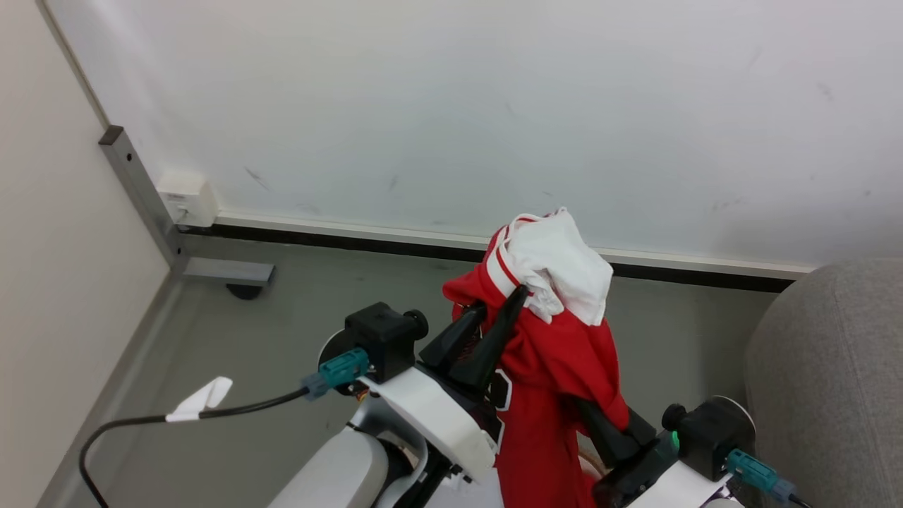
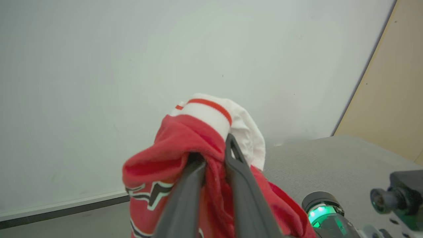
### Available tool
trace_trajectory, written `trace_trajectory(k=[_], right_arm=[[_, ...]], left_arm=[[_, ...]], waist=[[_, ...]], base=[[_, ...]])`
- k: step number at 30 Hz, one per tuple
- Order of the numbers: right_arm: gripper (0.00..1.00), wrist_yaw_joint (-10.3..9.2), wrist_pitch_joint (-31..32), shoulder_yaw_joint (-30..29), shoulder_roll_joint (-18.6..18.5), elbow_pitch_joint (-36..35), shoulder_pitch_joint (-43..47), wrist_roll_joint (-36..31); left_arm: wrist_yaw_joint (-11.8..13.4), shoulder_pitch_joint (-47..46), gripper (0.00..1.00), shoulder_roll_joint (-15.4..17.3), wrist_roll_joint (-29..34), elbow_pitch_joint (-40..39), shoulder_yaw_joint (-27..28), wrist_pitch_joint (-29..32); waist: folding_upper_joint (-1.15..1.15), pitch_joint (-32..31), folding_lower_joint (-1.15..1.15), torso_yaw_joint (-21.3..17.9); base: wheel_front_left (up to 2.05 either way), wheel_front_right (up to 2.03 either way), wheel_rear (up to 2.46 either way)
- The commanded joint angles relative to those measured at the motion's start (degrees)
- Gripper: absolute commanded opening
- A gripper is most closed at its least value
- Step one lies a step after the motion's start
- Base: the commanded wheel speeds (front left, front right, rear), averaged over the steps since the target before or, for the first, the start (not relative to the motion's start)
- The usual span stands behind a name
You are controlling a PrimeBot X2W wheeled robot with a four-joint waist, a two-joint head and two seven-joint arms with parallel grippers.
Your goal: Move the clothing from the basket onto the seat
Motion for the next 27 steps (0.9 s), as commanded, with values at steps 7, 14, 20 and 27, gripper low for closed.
trace_trajectory(k=[7, 14, 20, 27], right_arm=[[0.00, -0.12, 0.0, -3.2, -0.4, -1.9, 2.7, -0.2], [0.00, -0.12, 0.0, -6.8, -1.2, -3.3, 2.5, -0.6], [0.00, -0.12, 0.0, -10.8, -2.7, -5.8, 1.7, -1.6], [0.00, -0.12, 0.0, -17.4, -4.5, -10.5, 2.6, -2.6]], left_arm=[[-1.1, 0.3, 1.00, 0.3, 0.9, -0.5, -1.7, -1.1], [-1.5, 0.8, 1.00, 0.7, 1.4, -2.9, -3.2, -1.9], [-1.2, 0.8, 1.00, 2.6, 2.7, -4.1, -2.7, -3.7], [-1.4, -0.2, 1.00, 4.8, 4.9, -2.8, -2.3, -7.2]], waist=[[0.00, 0.5, 0.00, -3.0], [0.00, 1.5, 0.00, -7.6], [0.00, 3.8, 0.00, -15.2], [0.00, 7.5, 0.00, -25.7]], base=[[0.00, 0.00, 0.00], [0.00, 0.00, 0.00], [0.00, 0.00, 0.00], [0.00, 0.00, 0.00]])
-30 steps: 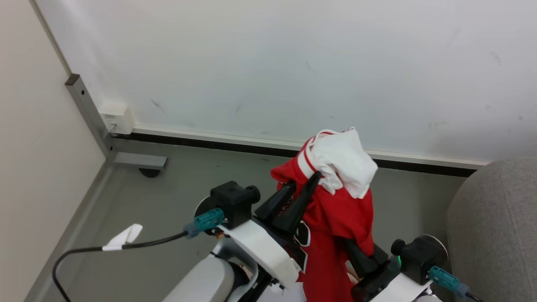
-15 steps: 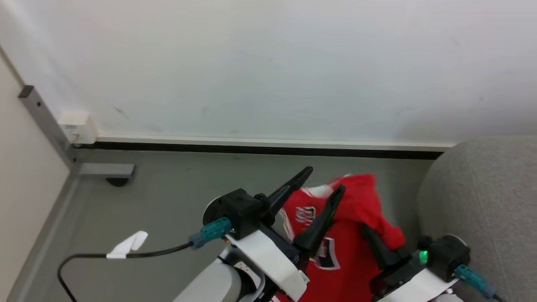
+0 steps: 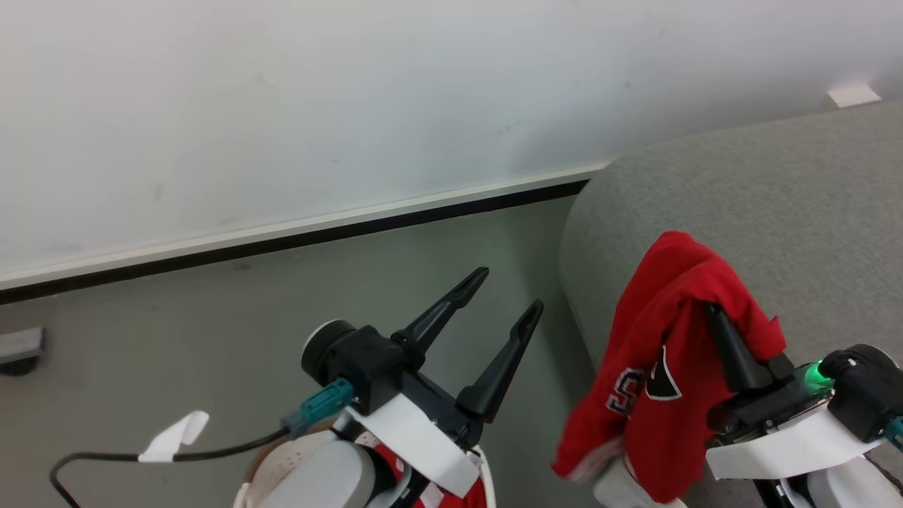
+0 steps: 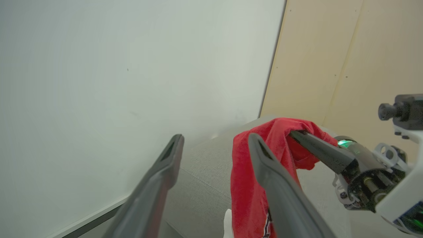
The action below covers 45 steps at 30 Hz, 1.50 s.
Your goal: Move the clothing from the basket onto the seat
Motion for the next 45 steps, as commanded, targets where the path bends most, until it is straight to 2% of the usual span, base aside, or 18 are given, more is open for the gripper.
trace_trajectory(k=[1, 7, 11, 20, 25, 32, 38, 45], right_arm=[[0.00, -0.12, 0.0, -0.6, -0.4, -0.7, 0.5, -0.5], [0.00, -0.12, 0.0, -3.6, 0.7, -2.9, 1.5, -0.1], [0.00, -0.12, 0.0, -4.3, 2.1, -3.6, 2.2, 1.7], [0.00, -0.12, 0.0, -3.9, 1.1, -4.4, 1.0, 3.0], [0.00, -0.12, 0.0, -3.3, -0.4, -4.5, -2.8, 2.5], [0.00, -0.12, 0.4, -4.9, -8.7, -3.2, -15.8, 5.2], [0.00, -0.12, 4.6, -7.8, -17.5, -1.2, -28.5, 10.6], [0.00, -0.12, 7.6, -10.9, -27.9, 7.6, -42.4, 15.2]], left_arm=[[0.2, -0.5, 1.00, 0.7, 1.1, 0.5, 0.2, -0.5], [-0.4, -1.2, 1.00, 1.6, 2.1, 2.6, -0.7, -1.7], [-0.7, -1.8, 1.00, 1.4, 2.2, 3.6, -1.3, -2.2], [-0.7, -2.7, 1.00, 1.2, 2.8, 5.6, -2.3, -2.6], [-0.6, -3.1, 1.00, 1.0, 2.9, 6.1, -2.8, -2.4], [-0.8, -5.7, 1.00, 1.5, 4.1, 5.2, -3.6, -0.5], [-1.1, -8.7, 1.00, 1.7, 4.9, 3.7, -4.1, 1.1], [-1.7, -12.7, 1.00, 1.7, 5.9, 3.1, -5.1, 1.9]], waist=[[0.00, 2.8, 0.00, -5.1], [0.00, 4.8, 0.00, -10.0], [0.00, 5.5, 0.00, -11.4], [0.00, 6.3, 0.00, -12.0], [0.00, 7.2, 0.00, -11.3], [0.00, 12.8, 0.00, -9.1], [0.00, 20.6, 0.00, -5.9], [0.00, 28.7, 0.00, -1.8]], base=[[0.00, 0.00, 0.00], [0.00, 0.00, 0.00], [0.00, 0.00, 0.00], [0.00, 0.00, 0.00], [0.00, 0.00, 0.00], [0.00, 0.00, 0.00], [0.00, 0.00, 0.00], [0.00, 0.00, 0.00]])
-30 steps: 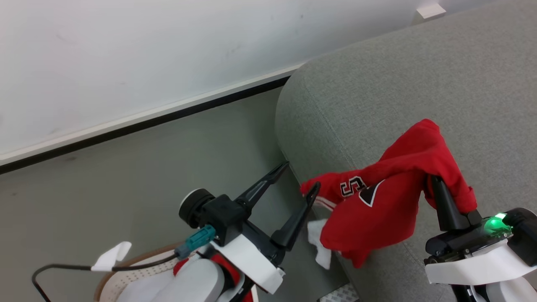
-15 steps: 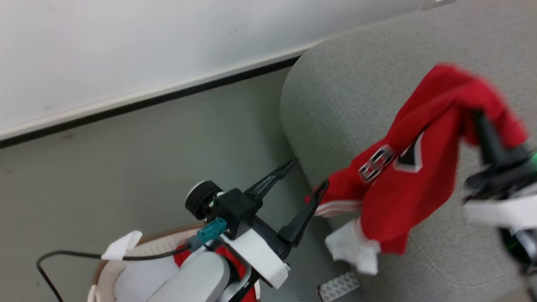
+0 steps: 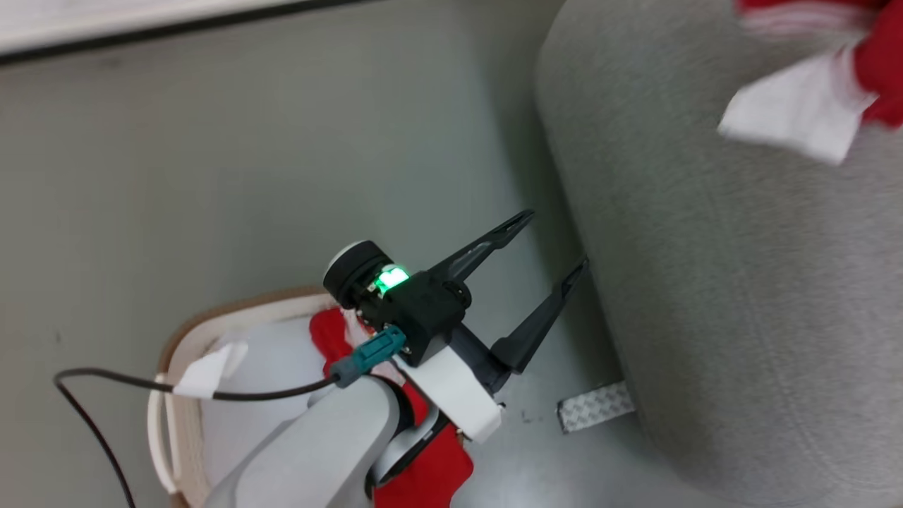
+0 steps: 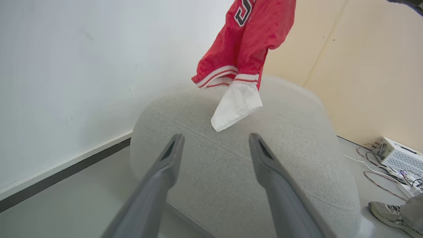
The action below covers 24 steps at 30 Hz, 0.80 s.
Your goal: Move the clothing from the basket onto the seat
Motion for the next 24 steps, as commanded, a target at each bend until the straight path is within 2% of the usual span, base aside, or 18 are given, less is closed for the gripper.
trace_trajectory(k=[1, 4, 8, 15, 20, 24], right_arm=[[0.00, -0.12, -0.2, -0.5, -1.5, 2.3, -2.8, 0.8], [0.00, -0.12, -0.9, -1.3, -4.9, 7.2, -7.2, 0.9], [0.00, -0.12, 0.1, 1.6, -6.2, 14.1, -8.6, 1.4], [0.00, -0.12, 3.6, 10.1, -4.4, 28.4, -4.4, 3.3], [0.00, -0.12, 7.9, 15.0, -3.3, 34.0, -1.9, 4.7], [0.00, -0.12, 8.1, 17.5, -3.0, 36.0, -1.2, 6.4]], left_arm=[[-0.2, -1.1, 1.00, 0.7, 0.6, -0.1, -0.1, 0.3], [-0.3, -2.4, 1.00, 1.0, 0.9, -0.3, 0.0, 0.5], [-0.2, -3.2, 1.00, 1.1, 0.9, -0.1, 0.1, -0.1], [0.1, -3.4, 1.00, 0.4, 0.8, 0.6, -0.4, -1.0], [0.3, -3.5, 1.00, 0.5, 0.4, 0.9, -0.3, -1.2], [0.6, -3.4, 1.00, 0.7, 0.1, 1.1, -0.3, -1.3]], waist=[[0.00, 4.9, -0.01, 3.7], [0.00, 7.6, -0.01, 5.4], [0.00, 9.6, -0.01, 7.3], [0.00, 10.5, -0.01, 9.2], [0.00, 10.1, -0.01, 9.5], [0.00, 9.6, -0.01, 9.3]], base=[[0.00, 0.00, 0.00], [0.00, 0.00, 0.00], [0.00, 0.00, 0.00], [0.00, 0.00, 0.00], [0.00, 0.00, 0.00], [0.00, 0.00, 0.00]])
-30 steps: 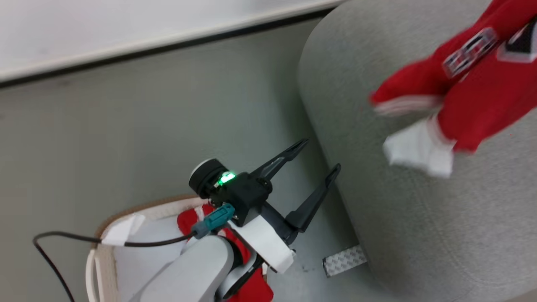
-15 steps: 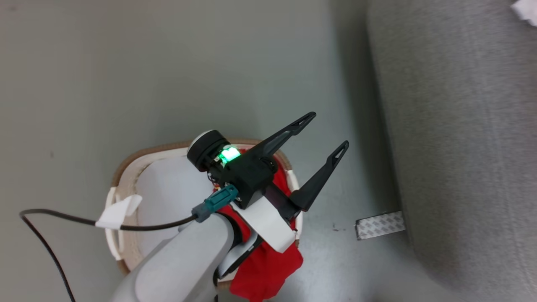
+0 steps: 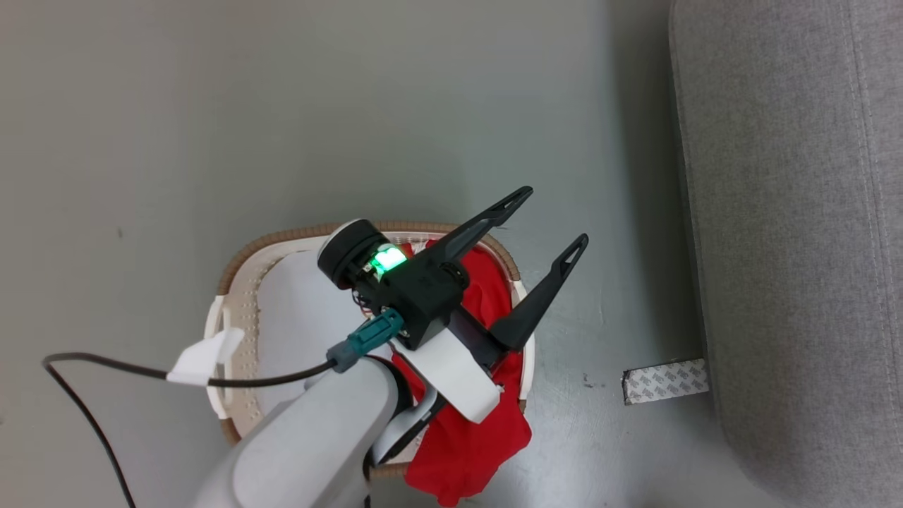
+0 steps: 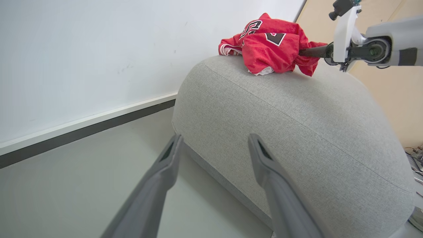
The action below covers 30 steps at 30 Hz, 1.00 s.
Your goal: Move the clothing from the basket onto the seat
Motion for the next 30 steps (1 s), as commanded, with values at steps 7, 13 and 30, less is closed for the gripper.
trace_trajectory(k=[7, 13, 30], right_arm=[[1.00, -0.12, 0.9, 3.8, 1.1, 1.9, -0.2, 2.1], [1.00, -0.13, 6.6, 7.8, 1.6, 0.9, 2.3, 5.3], [1.00, -0.13, 2.3, 9.8, -4.9, -19.8, 12.5, 7.2]], left_arm=[[0.3, 0.9, 1.00, 1.0, -0.8, 0.9, 0.1, -0.9], [1.6, 3.8, 1.00, 1.5, -2.8, 1.9, 1.3, -2.5], [7.2, 13.9, 1.00, 5.6, -8.1, -0.6, 8.3, -5.4]], waist=[[0.00, -3.4, -0.01, -1.4], [0.00, -10.6, -0.01, -2.9], [0.00, -31.5, -0.01, -0.3]], base=[[0.00, 0.00, 0.00], [0.00, 0.00, 0.00], [0.00, 0.00, 0.00]])
